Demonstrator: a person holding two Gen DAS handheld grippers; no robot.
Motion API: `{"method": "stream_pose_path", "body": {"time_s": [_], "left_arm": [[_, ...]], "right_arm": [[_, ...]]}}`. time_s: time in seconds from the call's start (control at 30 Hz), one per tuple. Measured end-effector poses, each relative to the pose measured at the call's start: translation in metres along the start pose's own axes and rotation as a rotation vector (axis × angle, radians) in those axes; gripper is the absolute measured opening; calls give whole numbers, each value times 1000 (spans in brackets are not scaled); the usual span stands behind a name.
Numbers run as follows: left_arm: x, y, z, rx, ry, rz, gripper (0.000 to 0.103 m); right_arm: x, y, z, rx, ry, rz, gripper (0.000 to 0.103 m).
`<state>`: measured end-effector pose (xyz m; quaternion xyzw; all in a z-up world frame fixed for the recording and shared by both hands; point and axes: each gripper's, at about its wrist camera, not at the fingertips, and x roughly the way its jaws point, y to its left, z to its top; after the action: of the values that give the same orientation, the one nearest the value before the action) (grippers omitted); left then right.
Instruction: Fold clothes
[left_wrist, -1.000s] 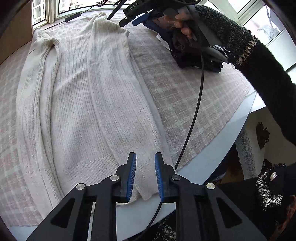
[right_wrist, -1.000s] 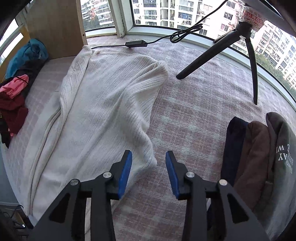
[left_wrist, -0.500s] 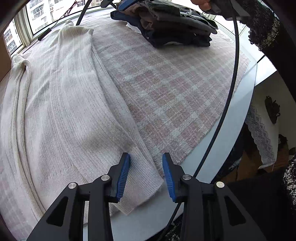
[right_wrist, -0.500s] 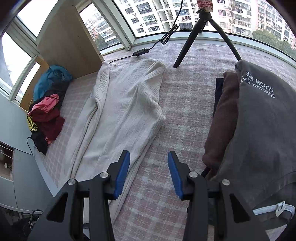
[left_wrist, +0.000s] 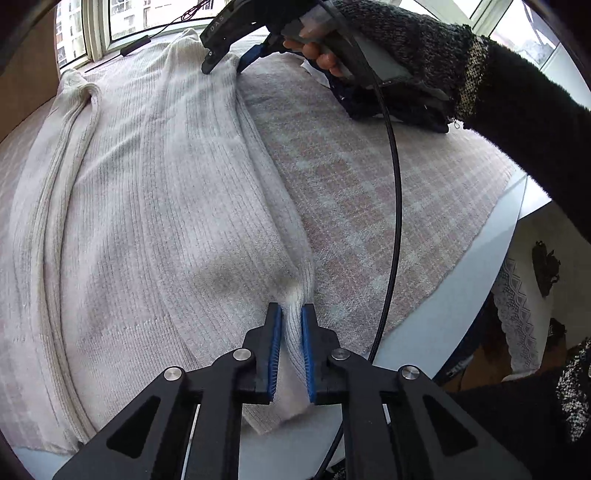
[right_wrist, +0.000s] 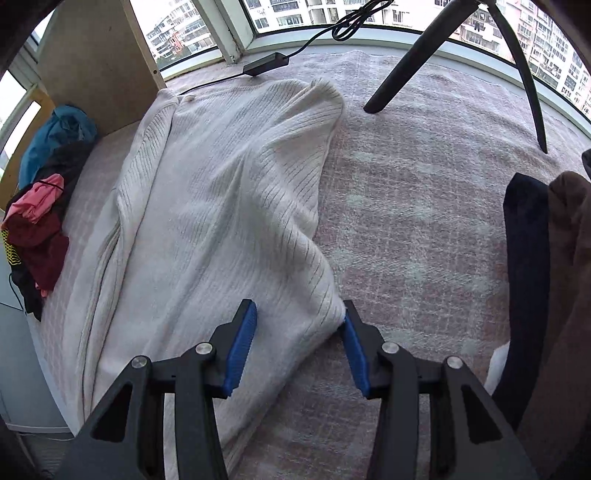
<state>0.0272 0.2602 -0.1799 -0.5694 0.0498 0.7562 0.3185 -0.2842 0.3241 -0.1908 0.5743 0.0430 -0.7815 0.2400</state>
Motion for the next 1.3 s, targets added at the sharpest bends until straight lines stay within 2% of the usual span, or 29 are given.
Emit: {"method": "stream_pose_path", "body": {"time_s": [0.07, 0.17, 0.23, 0.27, 0.3, 0.43, 0.47, 0.5, 0.53, 0.57, 0.63, 0.73, 0.83, 0.97, 1.07, 1.17, 1.27, 1.3], "left_arm": [[-6, 7, -3, -32, -1, -33, 9], [-14, 0, -3, -16, 6, -21, 11], [-15, -6, -2, 3, 17, 0, 25], [-11, -9, -2, 22, 26, 23, 39], [-7, -12, -2, 42, 35, 47, 43], [0, -18, -4, 94, 15, 109, 35], [0, -19, -5, 107, 9, 123, 24], [-1, -16, -5, 103, 2, 126, 14], [-3, -10, -5, 74, -3, 107, 11], [-6, -1, -5, 27, -5, 66, 10], [-12, 16, -6, -71, -16, -11, 9], [-34, 43, -14, -234, -82, -154, 9], [-59, 68, -27, -336, -170, -205, 9], [-65, 104, -48, -475, -218, -212, 9], [-59, 121, -59, -549, -217, -204, 9], [-49, 126, -63, -566, -196, -164, 9], [-42, 127, -64, -570, -159, -125, 13], [-42, 127, -63, -569, -144, -112, 14]], "right_arm": [[0, 5, -2, -25, -1, -11, 44], [-2, 6, -2, -16, 18, 6, 44], [-4, 6, -2, -1, 22, 12, 44], [-5, 5, -2, 4, 24, 15, 44], [-6, 5, -2, 8, 24, 15, 44], [-5, 7, -3, 0, 12, 5, 44], [-5, 9, -3, -9, 9, 0, 43], [-4, 11, -3, -18, 6, -6, 34], [-3, 12, -2, -17, 11, 2, 17], [-2, 12, -1, -2, 25, 27, 13], [-4, 10, 3, 34, 39, 61, 12], [-18, 13, 11, 63, 22, 105, 11], [-28, 35, 25, 24, 18, 101, 11], [-30, 71, 48, -46, 23, 82, 11], [-7, 100, 63, -102, 55, 47, 11], [23, 130, 65, -175, 116, -7, 12], [48, 156, 64, -264, 147, -61, 27], [46, 162, 65, -281, 143, -59, 35]]}}
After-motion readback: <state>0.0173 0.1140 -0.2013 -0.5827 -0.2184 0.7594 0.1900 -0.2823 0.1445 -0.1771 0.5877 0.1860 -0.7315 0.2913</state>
